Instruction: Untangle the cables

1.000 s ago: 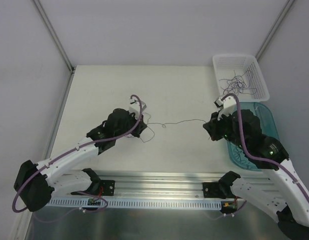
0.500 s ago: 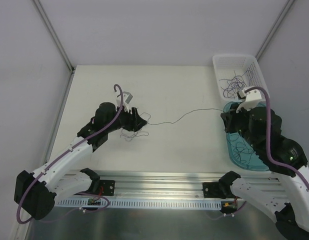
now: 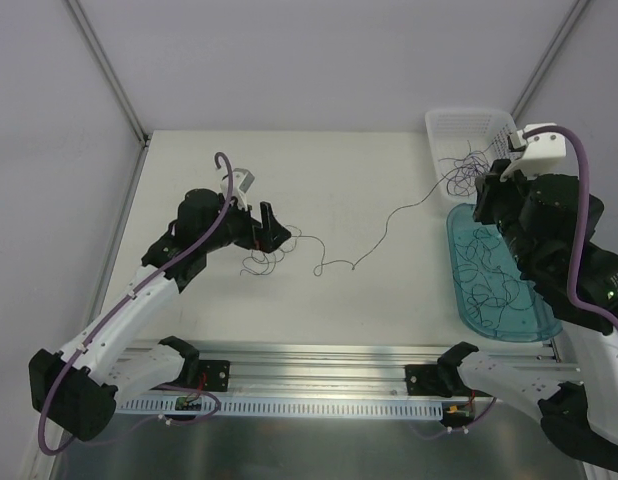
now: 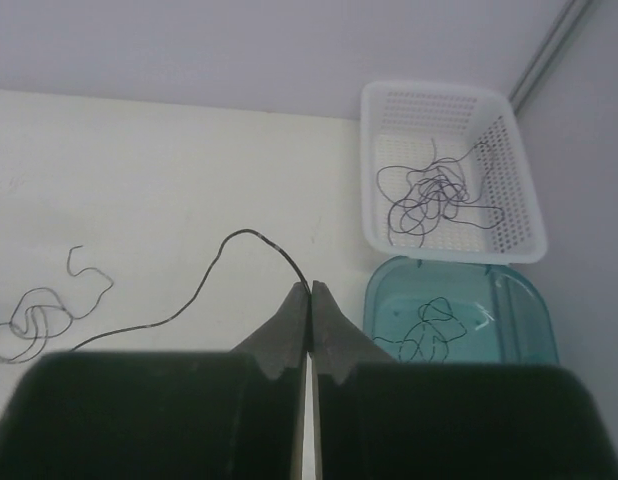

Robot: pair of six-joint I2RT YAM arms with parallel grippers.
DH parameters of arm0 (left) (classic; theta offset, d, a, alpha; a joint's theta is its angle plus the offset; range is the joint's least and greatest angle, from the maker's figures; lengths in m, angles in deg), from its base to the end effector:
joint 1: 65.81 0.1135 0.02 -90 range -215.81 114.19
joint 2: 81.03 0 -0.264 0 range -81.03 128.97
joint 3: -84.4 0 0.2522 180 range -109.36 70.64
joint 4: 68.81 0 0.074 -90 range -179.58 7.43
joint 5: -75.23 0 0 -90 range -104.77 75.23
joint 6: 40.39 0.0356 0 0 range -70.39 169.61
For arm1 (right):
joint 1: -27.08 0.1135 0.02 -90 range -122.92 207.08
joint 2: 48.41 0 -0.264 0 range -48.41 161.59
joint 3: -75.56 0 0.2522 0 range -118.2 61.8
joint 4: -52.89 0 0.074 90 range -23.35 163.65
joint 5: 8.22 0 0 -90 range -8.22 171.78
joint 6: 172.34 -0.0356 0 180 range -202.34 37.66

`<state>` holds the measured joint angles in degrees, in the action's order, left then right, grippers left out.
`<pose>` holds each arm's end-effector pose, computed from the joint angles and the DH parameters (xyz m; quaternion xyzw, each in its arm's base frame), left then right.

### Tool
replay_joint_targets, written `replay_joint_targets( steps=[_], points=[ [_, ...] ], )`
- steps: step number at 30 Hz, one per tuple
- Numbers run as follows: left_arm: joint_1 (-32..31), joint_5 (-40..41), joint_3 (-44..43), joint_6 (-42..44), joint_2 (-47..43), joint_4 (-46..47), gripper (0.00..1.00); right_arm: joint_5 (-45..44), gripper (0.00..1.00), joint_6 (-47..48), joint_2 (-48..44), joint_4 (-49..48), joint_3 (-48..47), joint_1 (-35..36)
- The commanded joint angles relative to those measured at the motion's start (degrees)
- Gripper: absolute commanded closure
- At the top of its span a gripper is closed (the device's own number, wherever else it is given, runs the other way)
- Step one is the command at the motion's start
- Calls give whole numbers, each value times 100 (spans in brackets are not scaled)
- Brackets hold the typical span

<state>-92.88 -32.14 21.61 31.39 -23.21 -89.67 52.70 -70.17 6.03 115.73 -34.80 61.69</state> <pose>0.2040 -0.1162 0.3292 0.1516 0.7795 -0.3406 0.5034 0.1021 0.0495 0.5245 -0.1348 0.7311 -0.0594 0.6662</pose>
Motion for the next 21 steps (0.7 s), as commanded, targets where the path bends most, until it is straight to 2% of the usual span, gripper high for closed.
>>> replay_joint_targets(
  steps=[1,5,7,9,13,16,21],
  points=[
    [219,6,-63,195,-323,-205,1,-783,99,392,58,-74,-219,-94],
    [272,-13,87,695,-561,-214,1,-967,99,462,85,-232,-96,-218],
    [272,223,244,1170,-640,-327,1,-1073,99,480,155,-223,-131,-366],
    [281,784,403,1426,-658,-502,1,-986,99,480,155,-276,-158,-472],
    [290,1954,492,1505,-579,-792,1,-696,99,419,190,-294,-272,-692],
    [281,2412,465,1514,-561,-820,1,-528,99,401,278,-276,-290,-710],
    [281,2747,526,1505,-553,-864,1,-1292,99,629,199,-469,-272,-877]
  ],
)
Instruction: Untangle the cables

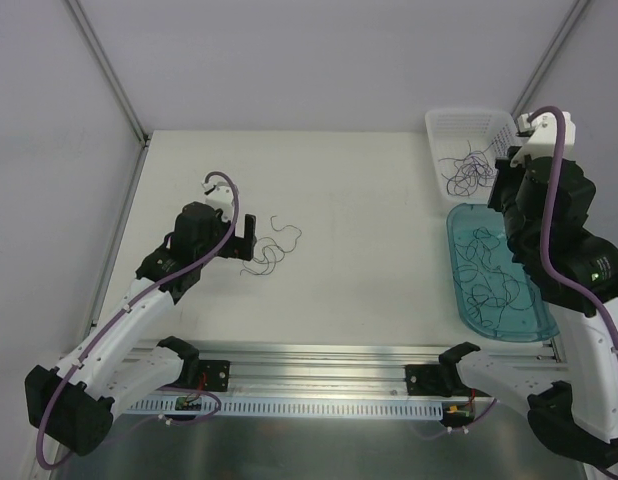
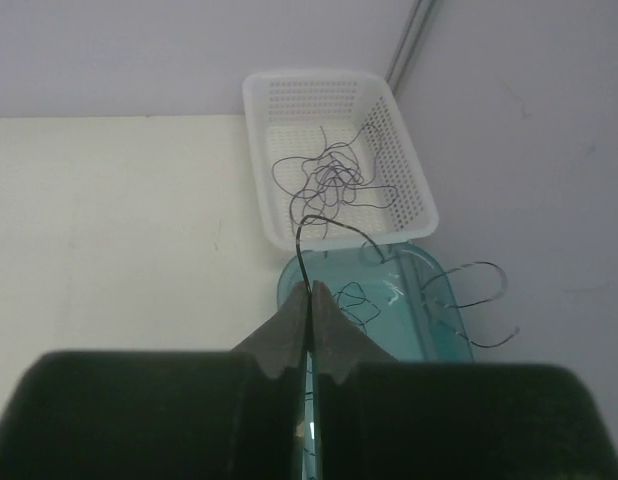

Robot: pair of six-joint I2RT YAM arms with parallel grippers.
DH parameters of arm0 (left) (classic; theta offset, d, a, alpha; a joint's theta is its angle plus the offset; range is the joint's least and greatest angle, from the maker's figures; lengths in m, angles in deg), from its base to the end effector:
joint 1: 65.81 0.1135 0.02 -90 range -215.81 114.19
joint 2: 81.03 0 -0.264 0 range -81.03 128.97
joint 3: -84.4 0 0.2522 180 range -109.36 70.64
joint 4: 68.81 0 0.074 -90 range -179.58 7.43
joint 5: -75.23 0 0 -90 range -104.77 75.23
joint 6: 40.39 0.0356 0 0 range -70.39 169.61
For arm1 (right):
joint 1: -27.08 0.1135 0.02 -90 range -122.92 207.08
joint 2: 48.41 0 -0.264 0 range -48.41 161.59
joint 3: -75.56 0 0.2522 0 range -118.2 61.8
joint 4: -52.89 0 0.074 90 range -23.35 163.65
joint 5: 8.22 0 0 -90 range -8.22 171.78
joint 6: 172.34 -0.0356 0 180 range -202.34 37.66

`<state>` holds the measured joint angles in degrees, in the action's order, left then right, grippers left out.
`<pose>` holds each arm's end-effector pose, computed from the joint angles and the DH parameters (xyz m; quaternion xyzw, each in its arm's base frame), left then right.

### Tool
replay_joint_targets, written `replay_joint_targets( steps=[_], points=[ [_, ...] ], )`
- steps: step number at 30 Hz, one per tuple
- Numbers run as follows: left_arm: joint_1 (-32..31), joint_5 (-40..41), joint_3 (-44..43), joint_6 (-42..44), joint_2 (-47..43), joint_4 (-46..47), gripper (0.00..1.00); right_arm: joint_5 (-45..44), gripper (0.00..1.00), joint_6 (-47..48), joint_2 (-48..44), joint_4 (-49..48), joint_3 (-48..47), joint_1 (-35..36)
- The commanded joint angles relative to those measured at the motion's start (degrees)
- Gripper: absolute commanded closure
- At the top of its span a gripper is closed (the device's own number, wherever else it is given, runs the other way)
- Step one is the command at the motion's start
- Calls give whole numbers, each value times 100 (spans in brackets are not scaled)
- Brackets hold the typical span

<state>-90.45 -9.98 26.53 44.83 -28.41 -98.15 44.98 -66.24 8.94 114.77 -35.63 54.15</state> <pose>0.1929 -0.0852 0.3017 0.1222 0.8297 -0.1041 0.5346 0.1236 0.0392 0.5251 -0.0710 0.7423 -0.1777 0.6422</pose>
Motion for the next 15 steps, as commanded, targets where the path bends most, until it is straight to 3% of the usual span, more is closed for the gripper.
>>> replay_joint_targets(
  steps=[1,6,15],
  points=[
    [39,566,35,170,-33,-25,1,-652,99,375,-126,-486,-137,-175],
    [39,768,0,179,81,-112,1,-1233,99,552,-179,-1040,424,-456],
    [47,847,26,179,143,-139,1,-689,99,-37,-346,-1252,770,-984]
  ],
)
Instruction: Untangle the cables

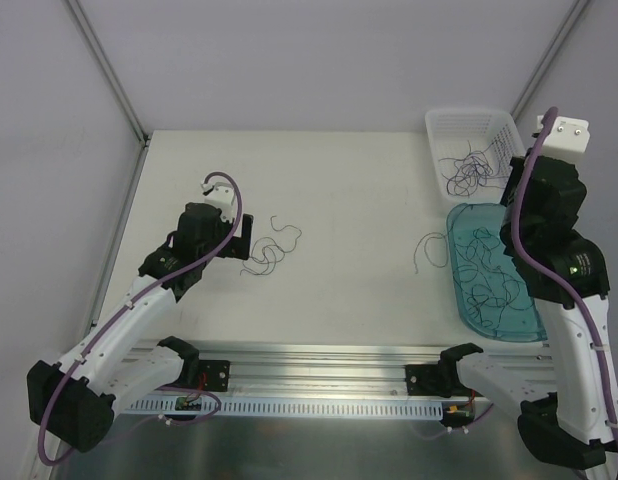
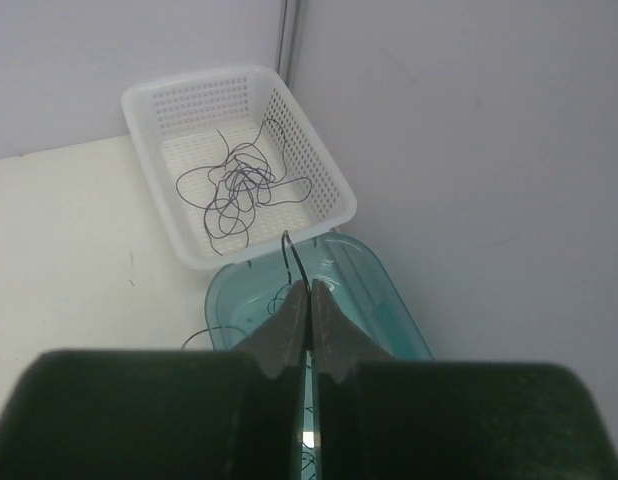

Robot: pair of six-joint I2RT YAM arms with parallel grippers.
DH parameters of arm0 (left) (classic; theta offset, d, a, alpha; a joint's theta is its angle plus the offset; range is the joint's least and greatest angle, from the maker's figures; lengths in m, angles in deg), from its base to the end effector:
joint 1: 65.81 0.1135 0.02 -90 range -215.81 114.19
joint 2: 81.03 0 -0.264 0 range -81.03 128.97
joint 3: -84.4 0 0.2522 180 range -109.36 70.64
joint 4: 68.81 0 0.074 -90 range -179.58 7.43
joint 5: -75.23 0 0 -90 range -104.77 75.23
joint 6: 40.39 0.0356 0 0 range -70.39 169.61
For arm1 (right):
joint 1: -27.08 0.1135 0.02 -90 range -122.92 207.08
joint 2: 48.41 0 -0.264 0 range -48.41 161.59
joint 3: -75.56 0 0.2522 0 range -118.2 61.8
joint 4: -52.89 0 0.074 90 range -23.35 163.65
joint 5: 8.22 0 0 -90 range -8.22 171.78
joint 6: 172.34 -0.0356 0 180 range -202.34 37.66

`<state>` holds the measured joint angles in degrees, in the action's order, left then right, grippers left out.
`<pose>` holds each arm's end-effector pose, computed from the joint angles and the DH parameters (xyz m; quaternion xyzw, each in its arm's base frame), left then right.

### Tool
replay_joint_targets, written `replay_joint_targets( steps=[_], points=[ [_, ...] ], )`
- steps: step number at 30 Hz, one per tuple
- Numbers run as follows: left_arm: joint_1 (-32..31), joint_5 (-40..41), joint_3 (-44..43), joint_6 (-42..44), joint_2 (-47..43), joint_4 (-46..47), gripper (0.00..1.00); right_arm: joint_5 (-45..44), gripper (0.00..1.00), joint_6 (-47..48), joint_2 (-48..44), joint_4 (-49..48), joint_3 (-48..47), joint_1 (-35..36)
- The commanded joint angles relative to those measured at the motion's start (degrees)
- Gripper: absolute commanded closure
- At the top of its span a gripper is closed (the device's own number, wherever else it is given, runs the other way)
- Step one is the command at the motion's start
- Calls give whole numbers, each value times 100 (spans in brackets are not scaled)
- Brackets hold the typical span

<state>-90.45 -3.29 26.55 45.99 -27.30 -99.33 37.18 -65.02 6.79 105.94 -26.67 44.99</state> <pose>0.1965 -0.0823 0.2961 0.1024 0.8411 -0.0456 0.5292 0.1409 0.0193 0.5044 0.0339 0.7323 -0.2788 0.6204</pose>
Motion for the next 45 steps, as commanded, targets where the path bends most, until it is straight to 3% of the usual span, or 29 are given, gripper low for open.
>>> replay_joint_targets(
  steps=[1,7,11,16,24,29,35,45],
  points=[
    [39,170,6,63,32,-30,1,109,99,-159,-132,-343,-162,-77],
    [39,214,6,80,58,-47,1,364,99,-80,-211,-237,-522,-104],
    [39,187,6,72,93,-39,1,-12,99,87,-194,-246,-435,-200],
    [39,170,-2,72,137,-47,1,3,99,-167,-194,-378,557,-753],
    [39,135,-2,80,199,-56,1,636,98,-1476,-211,-501,2262,-1729],
    [39,99,-20,80,216,-65,1,1889,91,-1916,385,-264,2878,-2011],
    [47,56,-11,80,234,-74,1,3430,92,-2092,1237,-632,3370,-2125],
    [39,56,-29,98,225,-82,1,4240,92,-2435,2038,-1222,4047,-3011]
  ],
)
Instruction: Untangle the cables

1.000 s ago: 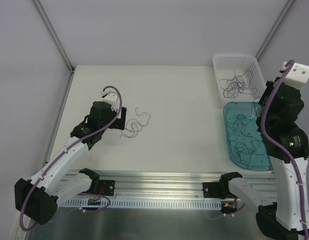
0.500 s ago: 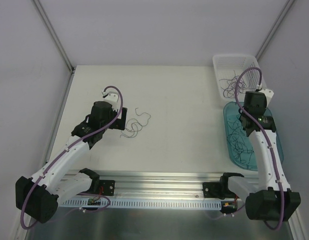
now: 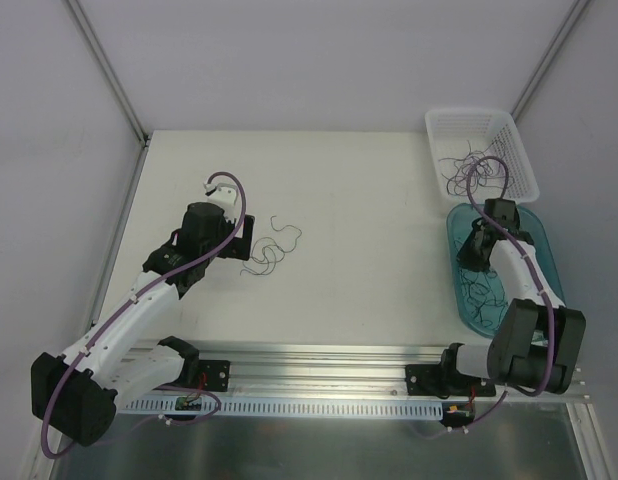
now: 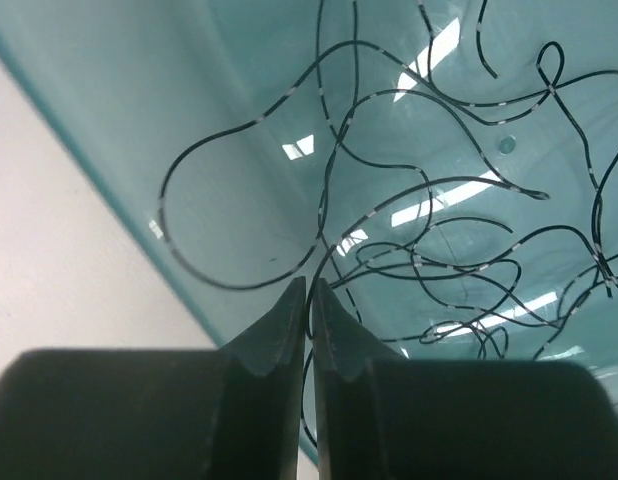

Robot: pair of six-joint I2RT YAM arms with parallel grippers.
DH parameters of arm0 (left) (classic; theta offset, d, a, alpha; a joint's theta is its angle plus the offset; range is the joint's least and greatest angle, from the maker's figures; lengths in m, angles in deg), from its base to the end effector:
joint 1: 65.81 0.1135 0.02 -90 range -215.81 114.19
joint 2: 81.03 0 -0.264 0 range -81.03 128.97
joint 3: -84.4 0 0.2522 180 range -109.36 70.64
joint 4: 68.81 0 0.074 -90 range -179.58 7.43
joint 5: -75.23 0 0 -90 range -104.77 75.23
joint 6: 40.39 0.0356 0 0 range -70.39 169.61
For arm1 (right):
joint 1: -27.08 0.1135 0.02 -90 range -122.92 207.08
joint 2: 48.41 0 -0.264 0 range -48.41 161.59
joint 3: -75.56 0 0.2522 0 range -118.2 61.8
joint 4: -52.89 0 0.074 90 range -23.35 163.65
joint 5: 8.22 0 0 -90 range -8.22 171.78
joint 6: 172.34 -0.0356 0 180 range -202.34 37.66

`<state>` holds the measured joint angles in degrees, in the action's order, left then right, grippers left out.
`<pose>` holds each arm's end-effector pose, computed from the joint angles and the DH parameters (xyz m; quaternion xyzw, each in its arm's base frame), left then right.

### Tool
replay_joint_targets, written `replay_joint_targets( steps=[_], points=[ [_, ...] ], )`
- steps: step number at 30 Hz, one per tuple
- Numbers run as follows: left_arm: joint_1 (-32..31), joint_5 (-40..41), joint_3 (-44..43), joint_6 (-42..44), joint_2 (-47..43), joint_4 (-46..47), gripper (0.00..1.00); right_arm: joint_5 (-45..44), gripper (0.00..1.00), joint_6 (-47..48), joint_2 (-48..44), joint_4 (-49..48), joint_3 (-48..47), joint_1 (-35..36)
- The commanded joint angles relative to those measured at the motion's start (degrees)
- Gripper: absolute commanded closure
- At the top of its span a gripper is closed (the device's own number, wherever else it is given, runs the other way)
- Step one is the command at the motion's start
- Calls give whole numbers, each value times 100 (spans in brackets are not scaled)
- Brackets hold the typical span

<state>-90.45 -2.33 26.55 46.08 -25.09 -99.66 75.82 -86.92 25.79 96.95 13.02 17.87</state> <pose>0.2026 -0.0845 0.2880 0.1027 0.8519 -0.0324 0.5125 0.2528 -0.0447 0.2262 0.1298 0.9456 -0.0615 0.2921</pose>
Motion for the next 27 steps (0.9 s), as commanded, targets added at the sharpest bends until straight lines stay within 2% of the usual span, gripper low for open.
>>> replay_joint_targets(
  steps=[1,5,10,13,14,17,19,20,23,27],
  points=[
    [39,-49,-20,81,4,-50,1,428,91,-271,209,-350,148,-379],
    [47,-67,-29,81,-4,-58,1,324,90,-500,455,-218,210,-827],
    [47,-67,-29,72,22,-58,1,-449,83,-650,131,176,35,-995],
    [47,-67,-46,63,31,-67,1,-346,69,-571,-334,361,-167,-986],
    [39,-67,-46,63,22,-67,1,-293,57,-527,-579,397,-211,-977],
    [39,-67,-46,45,22,-67,1,-82,41,-386,-1089,599,-413,-881],
    [47,-58,-55,28,31,-67,1,24,34,-351,-1319,748,-545,-811],
    [47,-41,-64,28,22,-67,1,85,26,-255,-1450,784,-563,-732],
    [39,3,-64,1,22,-76,1,165,15,-149,-1741,1064,-747,-574],
    [39,249,-73,-77,13,-102,1,148,10,44,-2057,1267,-906,-161]
  ],
)
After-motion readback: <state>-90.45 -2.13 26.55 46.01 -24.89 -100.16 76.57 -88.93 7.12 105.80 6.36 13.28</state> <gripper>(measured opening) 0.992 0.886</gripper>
